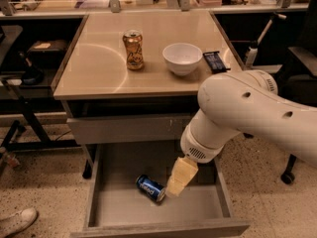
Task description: Pick pepsi can from middle drawer and place on counter
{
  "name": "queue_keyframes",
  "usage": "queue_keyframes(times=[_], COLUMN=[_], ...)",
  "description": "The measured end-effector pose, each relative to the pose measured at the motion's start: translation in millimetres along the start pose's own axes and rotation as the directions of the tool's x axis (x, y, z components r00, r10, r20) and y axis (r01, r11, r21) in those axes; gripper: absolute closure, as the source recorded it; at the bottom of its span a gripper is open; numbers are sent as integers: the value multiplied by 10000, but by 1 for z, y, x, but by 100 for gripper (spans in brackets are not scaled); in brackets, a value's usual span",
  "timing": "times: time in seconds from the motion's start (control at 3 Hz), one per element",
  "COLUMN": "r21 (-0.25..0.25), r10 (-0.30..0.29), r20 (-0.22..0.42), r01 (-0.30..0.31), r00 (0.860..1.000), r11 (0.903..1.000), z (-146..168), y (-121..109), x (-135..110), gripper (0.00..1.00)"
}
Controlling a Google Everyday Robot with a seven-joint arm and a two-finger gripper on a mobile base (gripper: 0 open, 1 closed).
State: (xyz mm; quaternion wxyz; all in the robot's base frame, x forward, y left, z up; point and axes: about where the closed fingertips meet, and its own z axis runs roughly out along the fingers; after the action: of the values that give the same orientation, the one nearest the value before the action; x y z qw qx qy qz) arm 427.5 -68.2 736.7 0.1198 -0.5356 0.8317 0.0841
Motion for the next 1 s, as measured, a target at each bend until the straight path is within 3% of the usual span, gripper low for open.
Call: queue_keyframes(times=[0.67, 1.0], r21=[-146, -629], r10=[-57, 363], r20=[141, 365], r01=[59, -339], r00=[9999, 9987], r11=[9999, 9974], z=[7, 53], y=[5, 15], x=[-2, -10], gripper=[0, 0])
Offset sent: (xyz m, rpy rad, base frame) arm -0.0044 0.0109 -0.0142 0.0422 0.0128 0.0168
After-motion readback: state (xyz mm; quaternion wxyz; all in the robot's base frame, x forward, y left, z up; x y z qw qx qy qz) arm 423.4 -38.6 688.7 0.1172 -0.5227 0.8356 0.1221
